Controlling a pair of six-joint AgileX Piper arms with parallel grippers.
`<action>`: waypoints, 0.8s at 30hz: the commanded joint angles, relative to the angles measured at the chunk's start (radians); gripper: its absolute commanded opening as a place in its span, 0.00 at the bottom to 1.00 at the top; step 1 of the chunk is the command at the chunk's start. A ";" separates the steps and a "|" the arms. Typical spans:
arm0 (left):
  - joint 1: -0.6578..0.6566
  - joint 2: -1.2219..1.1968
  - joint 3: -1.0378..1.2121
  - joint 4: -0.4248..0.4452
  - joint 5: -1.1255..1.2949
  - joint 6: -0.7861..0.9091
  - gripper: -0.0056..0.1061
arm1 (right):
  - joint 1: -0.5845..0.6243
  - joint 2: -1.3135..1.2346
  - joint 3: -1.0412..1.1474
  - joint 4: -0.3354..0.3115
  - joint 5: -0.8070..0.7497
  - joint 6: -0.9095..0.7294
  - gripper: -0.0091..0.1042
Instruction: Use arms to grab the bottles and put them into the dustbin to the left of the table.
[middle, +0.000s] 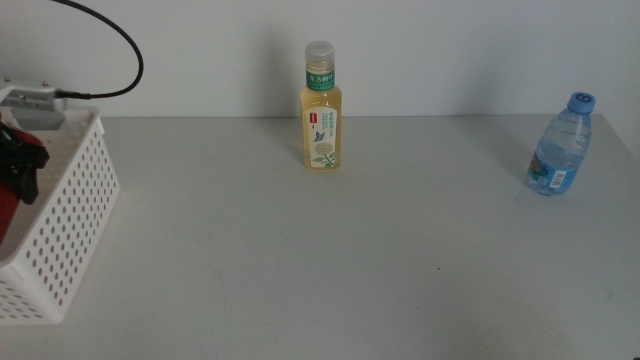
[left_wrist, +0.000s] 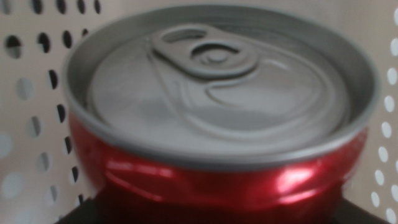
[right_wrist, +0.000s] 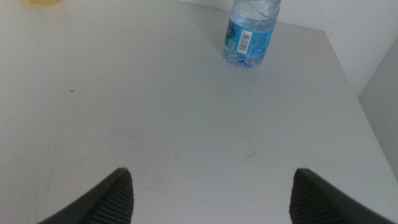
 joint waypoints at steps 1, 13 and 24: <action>0.000 -0.055 -0.039 0.009 -0.014 -0.010 0.09 | -0.006 -0.021 -0.003 -0.008 -0.064 -0.006 0.64; 0.000 -0.034 -0.036 0.026 -0.007 -0.025 0.74 | -0.006 -0.021 -0.003 -0.008 -0.064 -0.006 0.64; -0.012 -0.168 -0.091 0.002 0.111 -0.128 0.89 | -0.006 -0.021 -0.003 -0.008 -0.064 -0.006 0.64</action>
